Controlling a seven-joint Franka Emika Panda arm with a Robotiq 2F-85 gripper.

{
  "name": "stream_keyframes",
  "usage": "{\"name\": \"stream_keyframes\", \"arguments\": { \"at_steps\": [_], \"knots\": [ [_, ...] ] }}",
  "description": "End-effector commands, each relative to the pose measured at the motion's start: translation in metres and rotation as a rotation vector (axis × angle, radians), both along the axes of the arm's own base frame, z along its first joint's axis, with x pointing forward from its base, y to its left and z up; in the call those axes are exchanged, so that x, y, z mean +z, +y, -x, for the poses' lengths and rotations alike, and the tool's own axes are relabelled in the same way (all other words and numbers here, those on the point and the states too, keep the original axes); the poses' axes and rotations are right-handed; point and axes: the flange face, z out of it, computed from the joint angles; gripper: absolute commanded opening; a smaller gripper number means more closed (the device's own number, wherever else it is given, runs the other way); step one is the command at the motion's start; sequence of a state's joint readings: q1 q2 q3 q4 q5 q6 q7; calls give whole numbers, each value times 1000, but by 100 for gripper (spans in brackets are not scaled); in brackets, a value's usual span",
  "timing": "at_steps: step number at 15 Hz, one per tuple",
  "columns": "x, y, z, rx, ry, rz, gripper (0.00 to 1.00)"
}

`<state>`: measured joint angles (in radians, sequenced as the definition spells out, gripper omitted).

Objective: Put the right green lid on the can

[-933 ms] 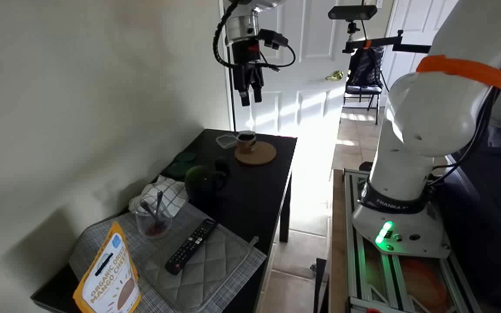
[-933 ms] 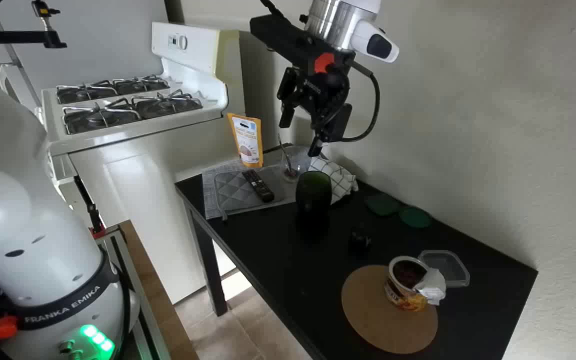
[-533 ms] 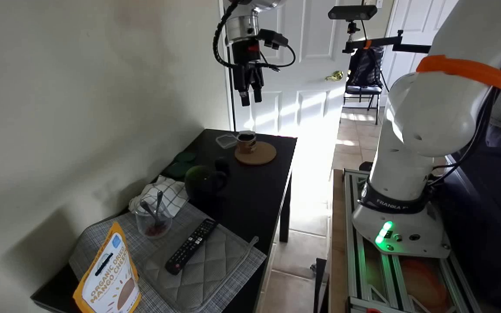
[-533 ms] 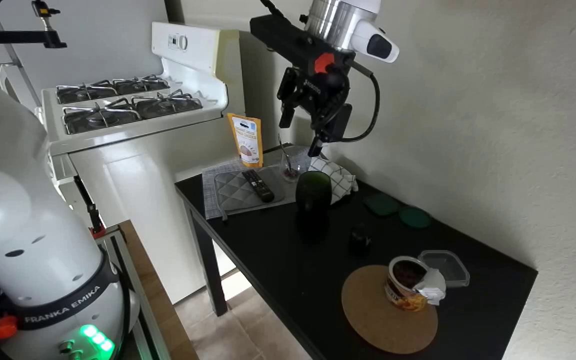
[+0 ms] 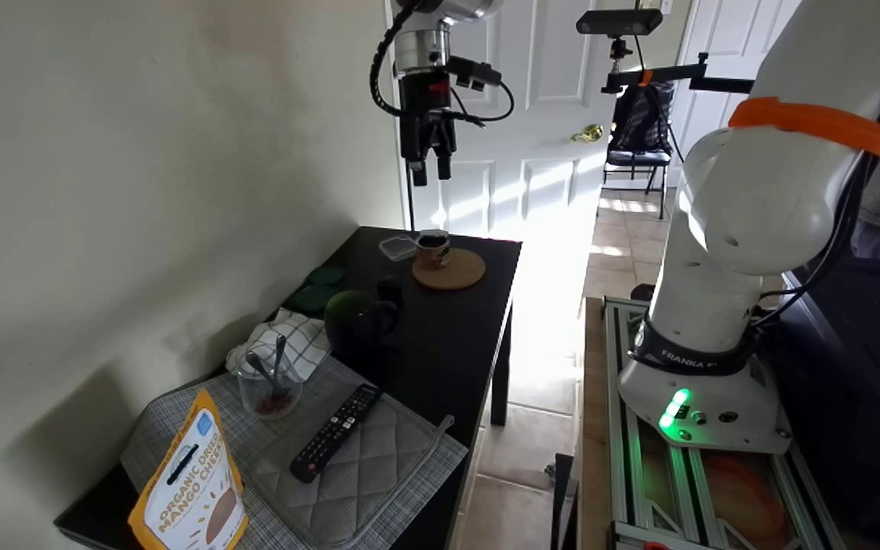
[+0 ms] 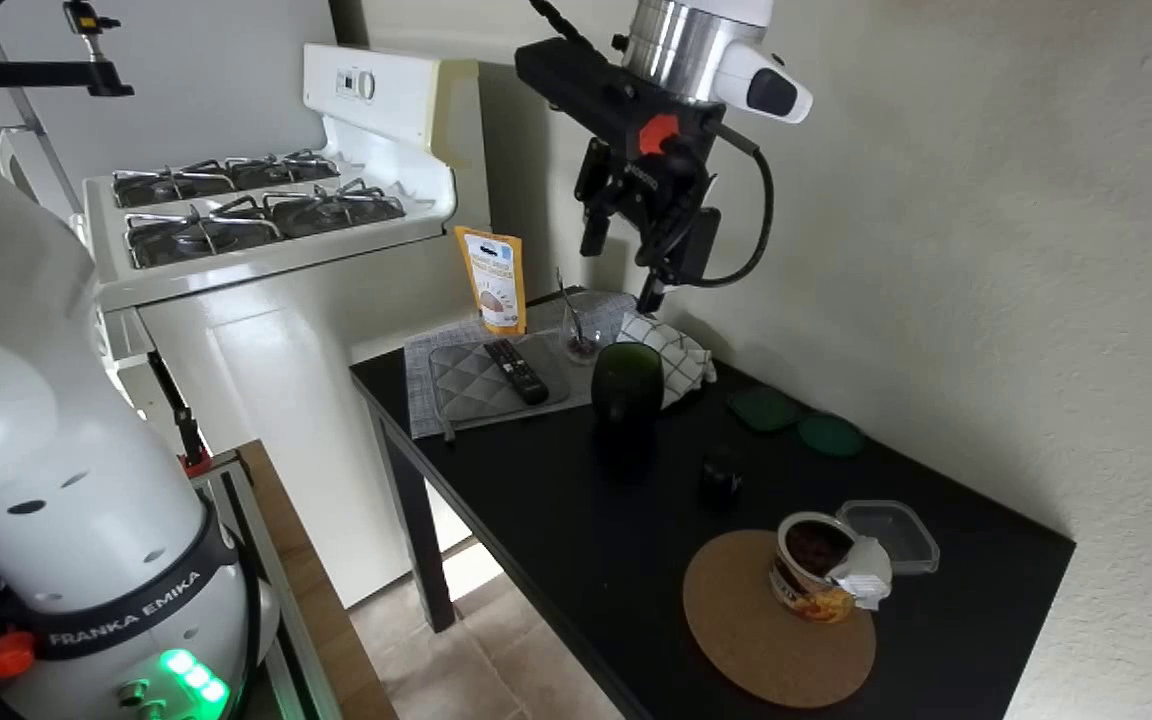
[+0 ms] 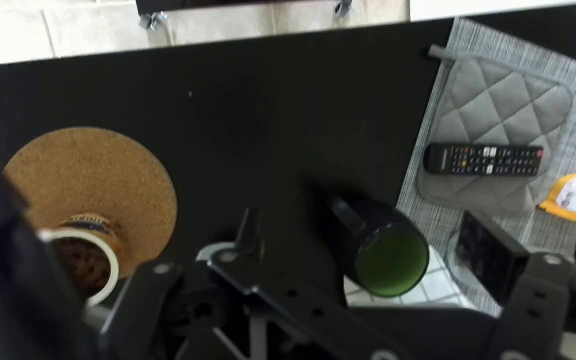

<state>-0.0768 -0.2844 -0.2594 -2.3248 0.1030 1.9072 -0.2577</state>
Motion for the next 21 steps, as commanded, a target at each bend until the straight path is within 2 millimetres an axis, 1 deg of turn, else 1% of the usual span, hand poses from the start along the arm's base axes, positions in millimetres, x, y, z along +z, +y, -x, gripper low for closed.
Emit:
{"name": "stream_keyframes", "arguments": {
  "at_steps": [1, 2, 3, 4, 5, 6, 7, 8, 10, 15, 16, 17, 21],
  "knots": [
    [-30, -29, -50, -124, -99, 1, 100],
    [-40, -36, -66, -139, -120, 3, 100],
    [-51, -41, -77, -159, -141, 18, 100],
    [-64, -47, -95, -159, -117, 15, 100],
    [-77, -50, -103, -148, -72, 1, 100],
    [-83, -46, -110, -95, -33, -59, 100],
    [-67, -42, -86, -136, -86, 5, 100],
    [-79, -43, -96, -118, -57, -16, 100],
    [-89, -44, -108, -103, -35, -27, 100],
    [-85, -47, -112, -98, -37, -29, 100],
    [-88, -46, -111, -119, -71, 3, 100],
    [-95, -44, -116, -100, -106, 11, 100],
    [-136, -42, -152, 35, -296, 153, 100]
  ]
}}
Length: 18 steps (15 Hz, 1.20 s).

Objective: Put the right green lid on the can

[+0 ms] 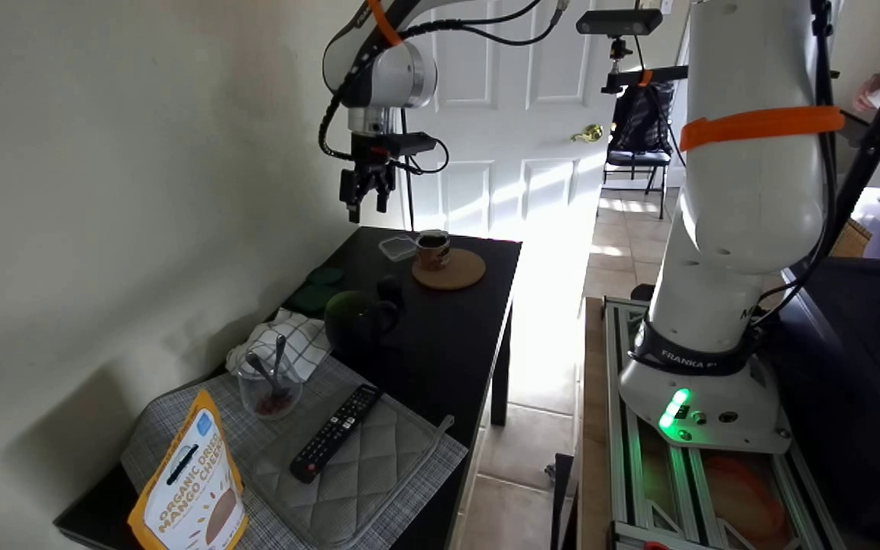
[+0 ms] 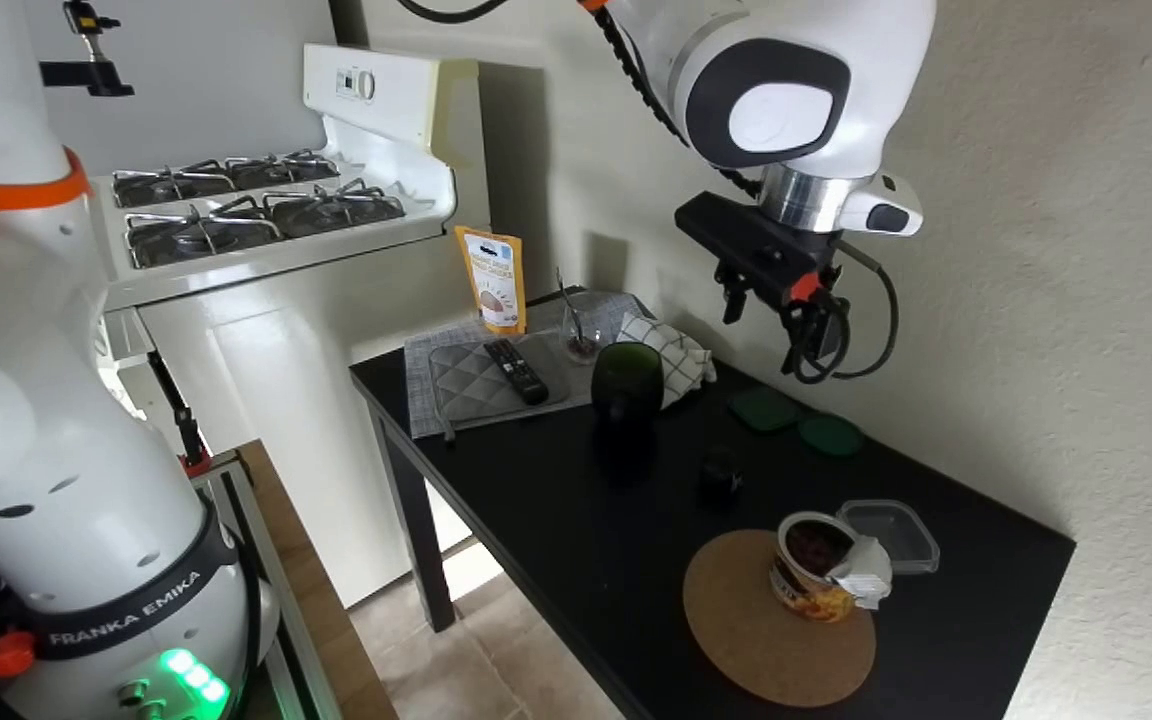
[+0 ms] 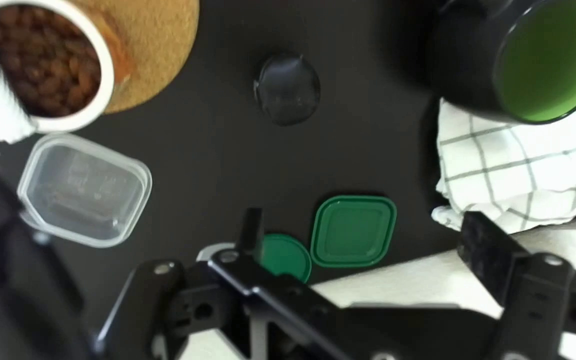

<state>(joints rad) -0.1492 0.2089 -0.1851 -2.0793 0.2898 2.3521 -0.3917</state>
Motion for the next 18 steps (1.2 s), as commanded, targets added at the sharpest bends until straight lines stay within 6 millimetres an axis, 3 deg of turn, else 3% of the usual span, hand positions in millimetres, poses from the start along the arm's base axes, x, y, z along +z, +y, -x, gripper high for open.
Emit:
{"name": "stream_keyframes", "arguments": {
  "at_steps": [1, 6, 7, 8, 12, 18],
  "knots": [
    [-49, -2, -27, 98, -110, 108, 100],
    [-111, -25, -61, 55, -154, 43, 100],
    [-94, -11, -46, 76, -153, 105, 100],
    [-103, -16, -49, 74, -148, 99, 100],
    [-108, -16, -53, 16, -183, 131, 100],
    [-141, -39, -55, -170, -254, 262, 100]
  ]
}}
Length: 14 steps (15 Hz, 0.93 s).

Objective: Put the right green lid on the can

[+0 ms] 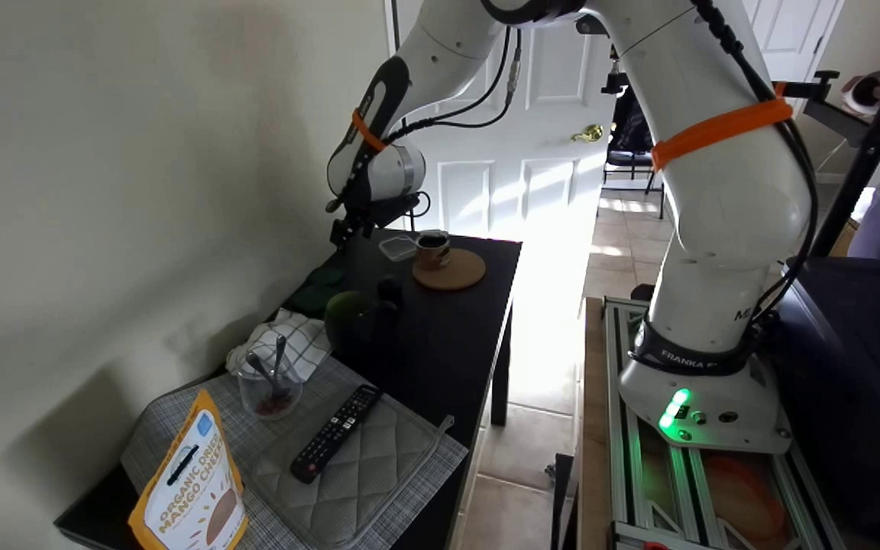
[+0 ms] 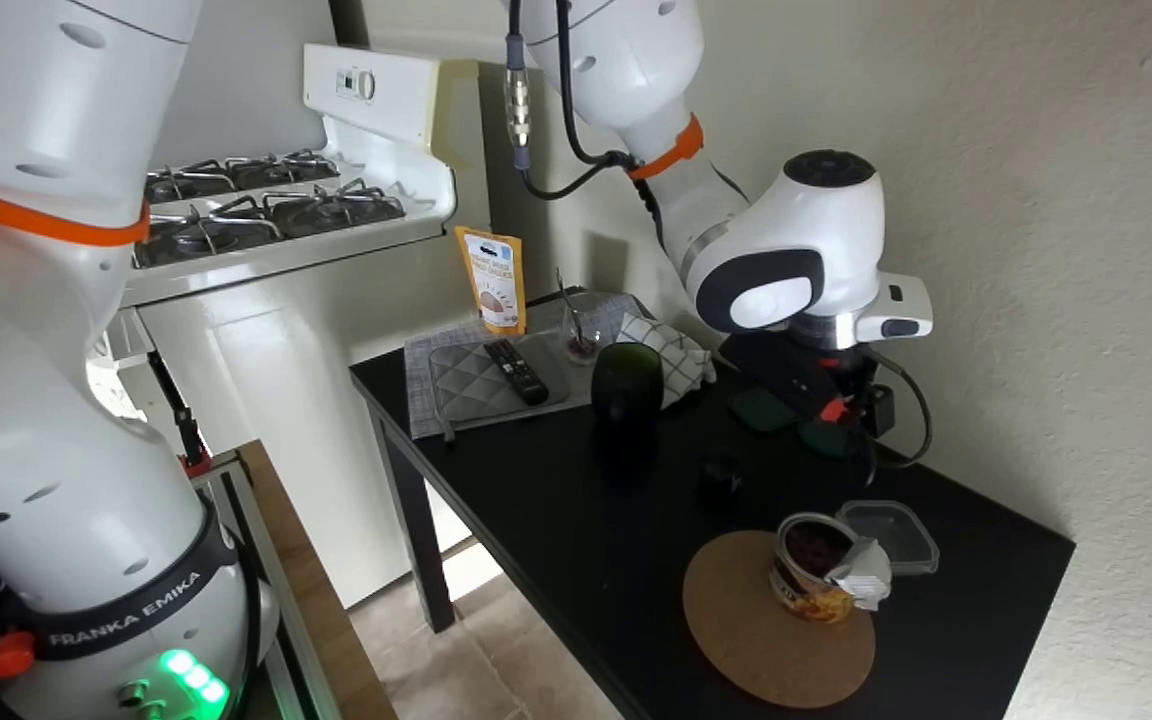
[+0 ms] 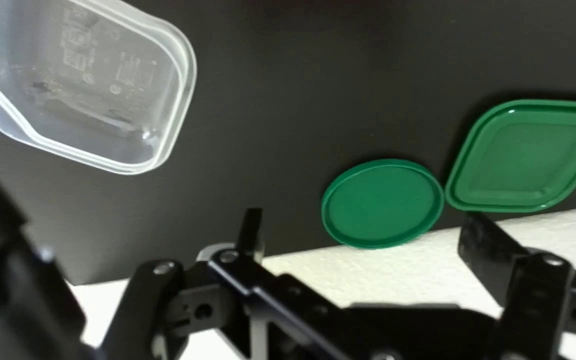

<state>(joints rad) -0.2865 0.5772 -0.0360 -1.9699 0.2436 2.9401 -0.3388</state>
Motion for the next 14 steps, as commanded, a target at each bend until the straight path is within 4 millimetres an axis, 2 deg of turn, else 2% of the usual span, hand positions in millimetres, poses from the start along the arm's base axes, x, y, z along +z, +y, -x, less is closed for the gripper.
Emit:
{"name": "stream_keyframes", "arguments": {
  "at_steps": [1, 4, 8, 13, 14],
  "knots": [
    [-26, -9, -1, -99, 5, 59, 100],
    [-39, 1, -6, -124, 34, 56, 100],
    [-44, 23, -26, -142, 35, 32, 100],
    [-52, 21, -47, -221, 50, 22, 100],
    [-54, 18, -50, -236, 57, 26, 95]
  ]
}}
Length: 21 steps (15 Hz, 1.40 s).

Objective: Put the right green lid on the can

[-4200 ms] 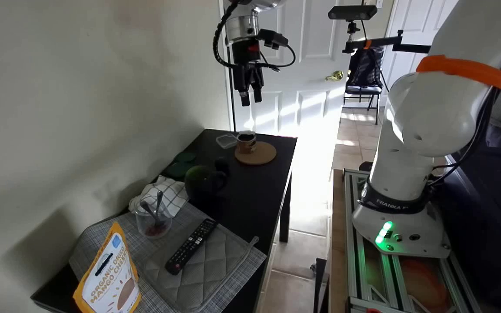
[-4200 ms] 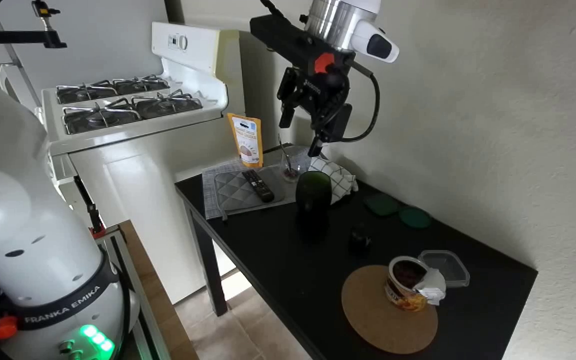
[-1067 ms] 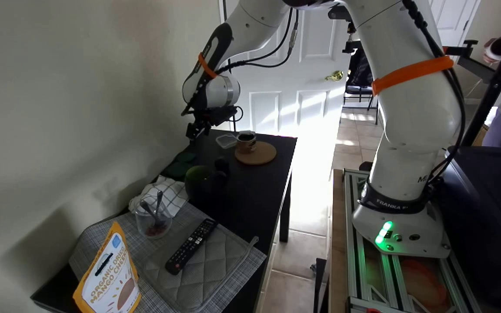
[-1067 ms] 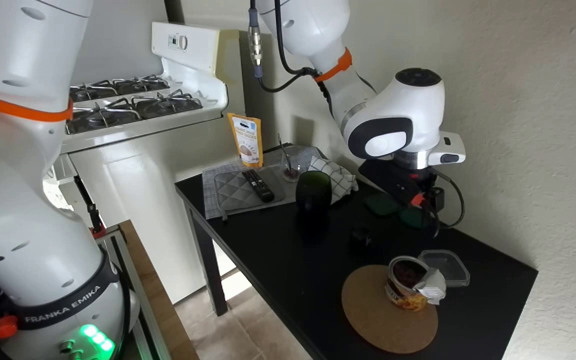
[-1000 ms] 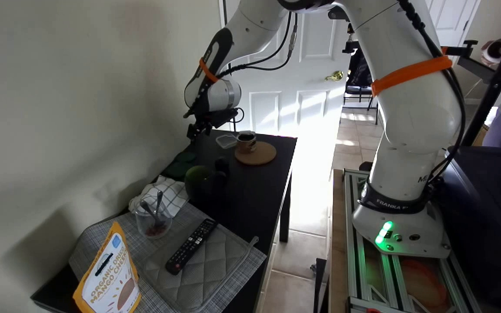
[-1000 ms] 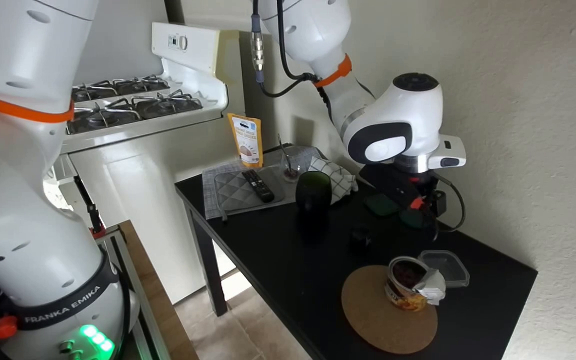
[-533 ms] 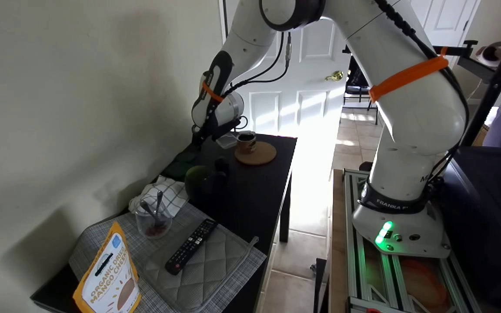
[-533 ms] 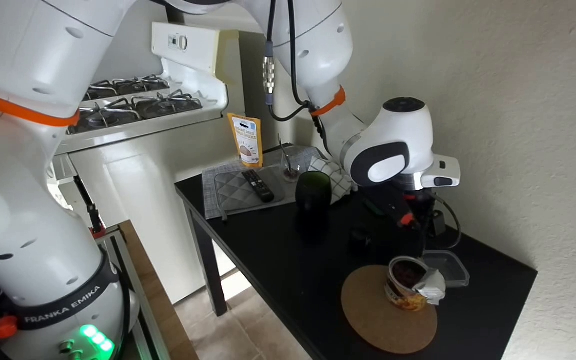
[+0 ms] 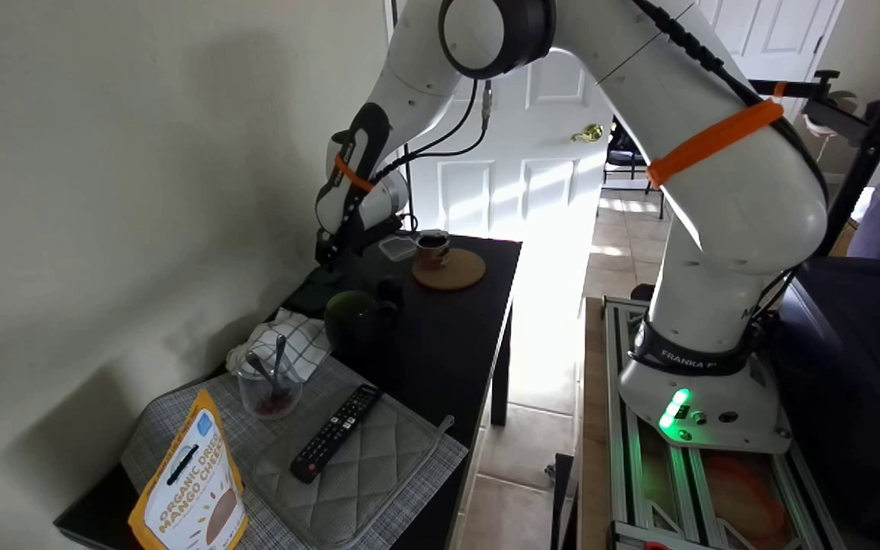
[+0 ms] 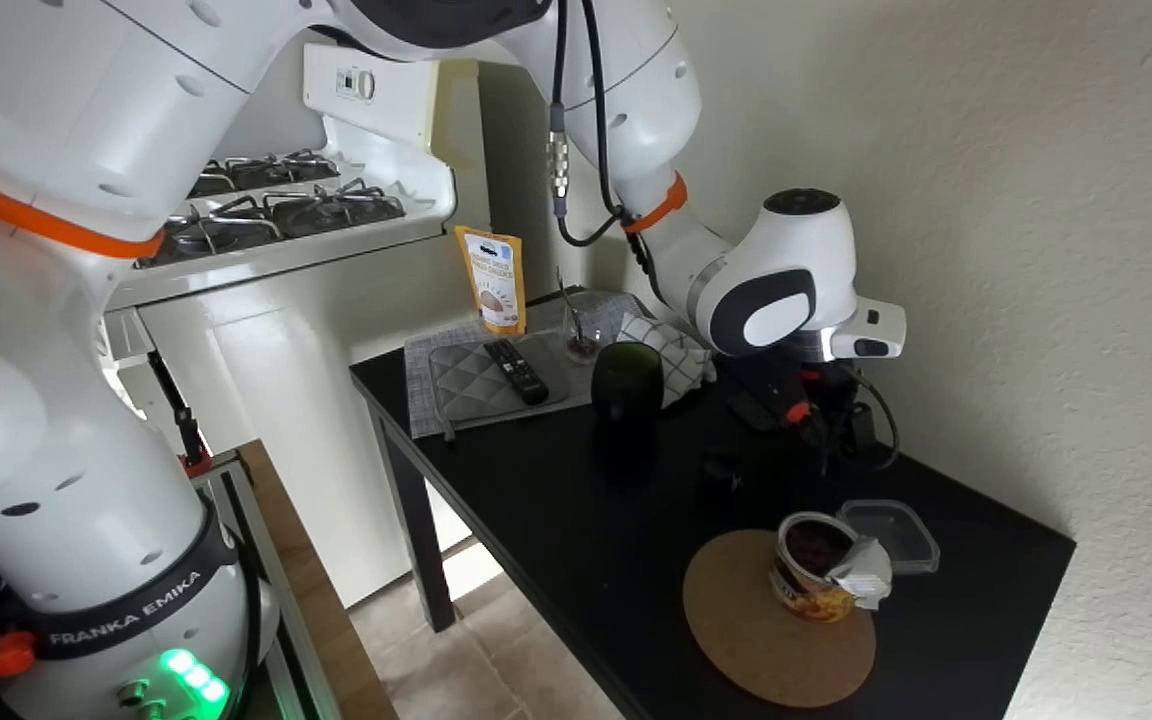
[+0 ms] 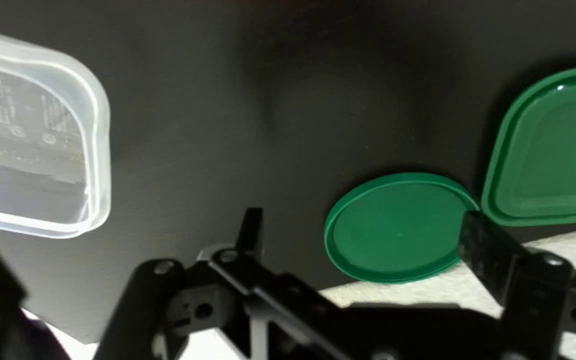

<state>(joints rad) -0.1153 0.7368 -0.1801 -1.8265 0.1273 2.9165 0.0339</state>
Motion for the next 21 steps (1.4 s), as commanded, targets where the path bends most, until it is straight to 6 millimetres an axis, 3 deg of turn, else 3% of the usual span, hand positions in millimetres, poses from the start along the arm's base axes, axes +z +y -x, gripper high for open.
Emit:
{"name": "stream_keyframes", "arguments": {
  "at_steps": [1, 3, 4, 7, 9, 11, 17, 21],
  "knots": [
    [-14, -9, -15, -64, 30, 13, 91],
    [-18, -12, -17, -81, 39, 15, 89],
    [-21, -13, -18, -89, 40, 17, 83],
    [-27, -15, -22, -107, 34, 17, 83],
    [-31, -15, -24, -118, 35, 20, 74],
    [-34, -15, -25, -121, 43, 32, 49],
    [-26, -15, -27, -127, 39, 62, 3],
    [-28, -20, -23, -137, 64, 80, 0]
  ]
}}
